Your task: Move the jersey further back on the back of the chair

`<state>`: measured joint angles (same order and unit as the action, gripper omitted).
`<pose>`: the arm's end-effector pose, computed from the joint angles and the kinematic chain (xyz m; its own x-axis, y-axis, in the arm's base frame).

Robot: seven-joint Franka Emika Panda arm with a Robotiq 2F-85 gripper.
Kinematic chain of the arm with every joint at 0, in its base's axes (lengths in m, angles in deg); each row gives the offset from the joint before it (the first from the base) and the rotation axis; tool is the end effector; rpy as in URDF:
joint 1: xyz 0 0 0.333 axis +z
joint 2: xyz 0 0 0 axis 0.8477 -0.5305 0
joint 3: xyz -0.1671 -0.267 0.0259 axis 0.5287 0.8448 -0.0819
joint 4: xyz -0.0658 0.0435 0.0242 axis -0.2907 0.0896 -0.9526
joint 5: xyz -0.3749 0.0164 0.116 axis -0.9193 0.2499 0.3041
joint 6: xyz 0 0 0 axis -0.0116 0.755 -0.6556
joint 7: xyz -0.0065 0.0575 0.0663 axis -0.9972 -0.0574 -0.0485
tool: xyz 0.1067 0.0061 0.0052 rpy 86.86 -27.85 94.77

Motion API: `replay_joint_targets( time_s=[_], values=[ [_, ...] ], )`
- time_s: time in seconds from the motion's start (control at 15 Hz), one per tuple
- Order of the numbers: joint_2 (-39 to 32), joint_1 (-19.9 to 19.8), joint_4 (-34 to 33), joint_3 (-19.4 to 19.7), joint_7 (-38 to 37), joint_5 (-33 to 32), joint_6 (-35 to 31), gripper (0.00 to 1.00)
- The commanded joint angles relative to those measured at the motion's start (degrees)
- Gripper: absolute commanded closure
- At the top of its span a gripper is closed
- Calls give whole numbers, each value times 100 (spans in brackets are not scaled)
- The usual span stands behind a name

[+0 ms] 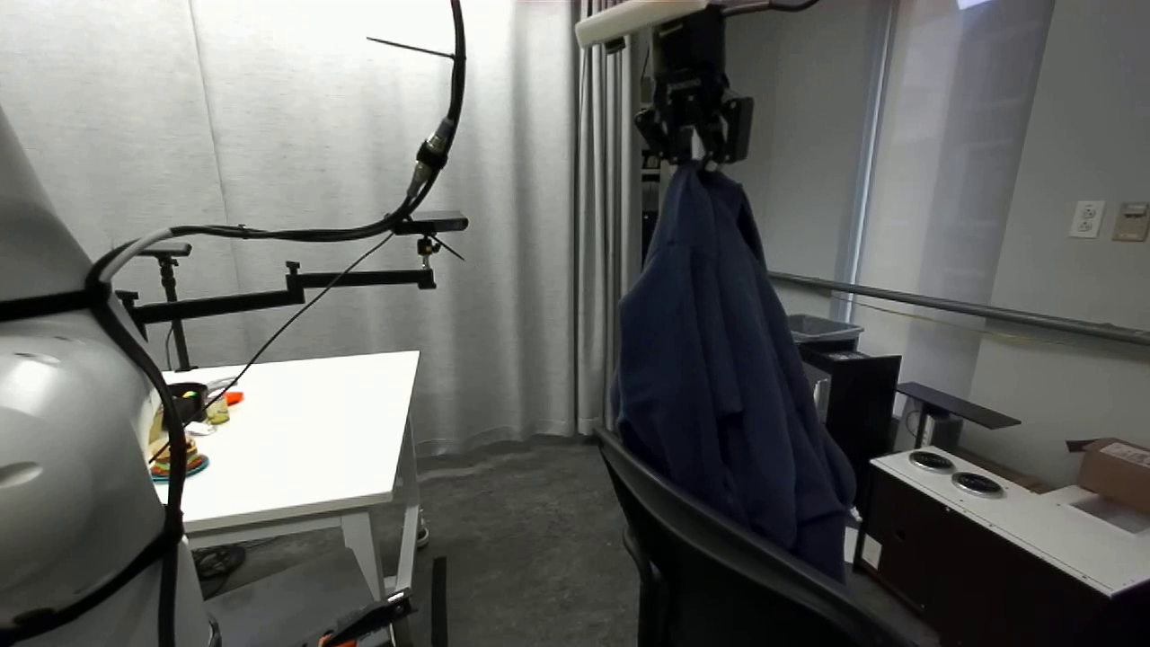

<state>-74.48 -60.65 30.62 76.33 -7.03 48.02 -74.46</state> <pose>0.5105 -0.0544 0.6346 0.9763 0.1313 0.1718 0.1344 -0.9909 -0.0062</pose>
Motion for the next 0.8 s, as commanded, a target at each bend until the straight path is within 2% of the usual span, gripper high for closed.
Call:
replay_joint_targets(
  time_s=[0.0, 0.33, 0.73],
  values=[
    [1148, 174, 1124, 36, 752, 66, 611, 97],
    [2003, 397, 2399, 20, 1234, -164, 1267, 97],
    [2132, 434, 3642, -16, 946, -471, 718, 97]
  ],
)
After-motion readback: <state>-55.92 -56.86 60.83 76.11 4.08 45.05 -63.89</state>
